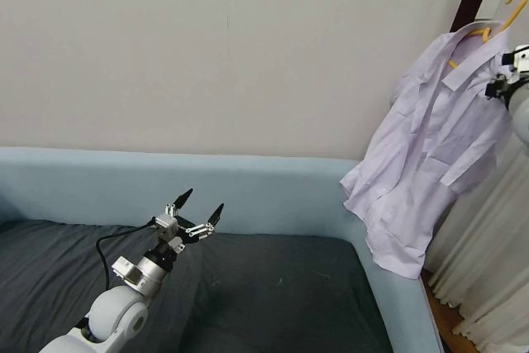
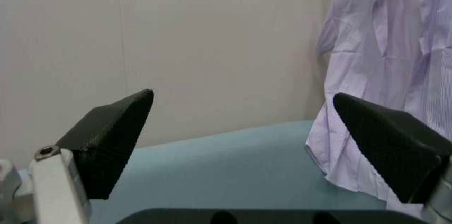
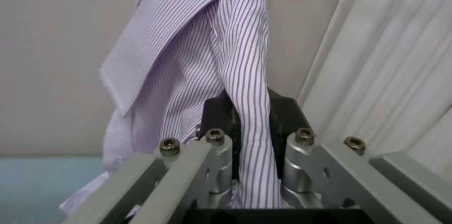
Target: Pick up the clothes from the sofa and hang them on the clothes hanger.
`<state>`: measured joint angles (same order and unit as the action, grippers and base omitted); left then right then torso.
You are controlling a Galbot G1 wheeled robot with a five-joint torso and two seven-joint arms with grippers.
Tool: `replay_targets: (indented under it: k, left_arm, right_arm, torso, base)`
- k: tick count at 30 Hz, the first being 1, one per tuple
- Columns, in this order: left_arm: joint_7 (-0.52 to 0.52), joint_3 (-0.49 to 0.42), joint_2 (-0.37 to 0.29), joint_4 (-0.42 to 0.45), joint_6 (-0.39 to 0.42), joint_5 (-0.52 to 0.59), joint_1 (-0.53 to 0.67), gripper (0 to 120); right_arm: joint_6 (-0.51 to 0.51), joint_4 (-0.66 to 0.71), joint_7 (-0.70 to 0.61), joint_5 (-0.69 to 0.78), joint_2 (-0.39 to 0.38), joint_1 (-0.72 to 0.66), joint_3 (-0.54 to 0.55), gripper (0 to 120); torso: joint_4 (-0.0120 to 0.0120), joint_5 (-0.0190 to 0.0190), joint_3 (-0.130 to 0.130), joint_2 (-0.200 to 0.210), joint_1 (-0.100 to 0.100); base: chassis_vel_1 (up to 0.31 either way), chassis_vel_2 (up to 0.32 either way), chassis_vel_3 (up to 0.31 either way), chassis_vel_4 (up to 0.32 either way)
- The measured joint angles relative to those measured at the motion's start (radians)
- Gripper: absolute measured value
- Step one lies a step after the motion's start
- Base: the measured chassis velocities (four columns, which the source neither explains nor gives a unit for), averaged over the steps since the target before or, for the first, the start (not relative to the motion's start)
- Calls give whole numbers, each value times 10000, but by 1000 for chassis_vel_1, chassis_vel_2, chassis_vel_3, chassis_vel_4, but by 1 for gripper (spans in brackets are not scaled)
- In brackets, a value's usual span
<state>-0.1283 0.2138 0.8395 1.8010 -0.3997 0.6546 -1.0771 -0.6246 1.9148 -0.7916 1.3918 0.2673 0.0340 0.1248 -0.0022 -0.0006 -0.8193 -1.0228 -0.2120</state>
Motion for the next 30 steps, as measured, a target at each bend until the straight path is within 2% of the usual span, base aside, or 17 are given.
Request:
replay_targets:
  k: [5,9,12,15,19,21,26,30]
  left_arm:
    - [2,-133,57,16,19,-117,80,100]
    - [4,-168,113,84,59,-143,138,100]
    - [8,-123,239,138,26,-255,-26,100]
    - [10,-58,341,97,-65,-369,-219,100]
    - [29,-20,425,102,-108,-442,-386,100]
    - [42,-126,426,108,-102,-446,-263,100]
    - [44,-266,322,62,-12,-396,26,100]
    - [73,-244,213,24,-3,-362,9,100]
  right_arm:
    - [79,700,17,426,-1043,297,-180,8]
    - [104,691,32,372,-1499,360,-180,8]
    - [105,408,-334,-335,-2008,431,-77,8]
    - [104,277,-387,-659,-2137,486,11,8]
    - [53,-23,-472,-1016,-1743,493,101,8]
    - [-29,-364,-484,-1539,-1336,488,210,8]
    - [-175,-1586,-473,-2803,-355,365,534,8]
    - [-161,-2070,-335,-3530,258,203,777,8]
  torso:
    - [10,-4,0,-1,1]
    - [6,-3,0,-2,0]
    - [9,1,-2,-1,0]
    - [7,-2,-1,-2,1]
    - [9,-2,-1,-1,1]
    - [19,-1,-4,0,0]
    - [4,3,-4,2,-2]
    - [11,1,-5,2,-3]
  base:
    - [0,0,0,0]
    - [0,0,0,0]
    - [0,0,0,0]
    - [0,0,0,0]
    - [0,0,0,0]
    - [0,0,0,0]
    - [0,0,0,0]
    - [0,0,0,0]
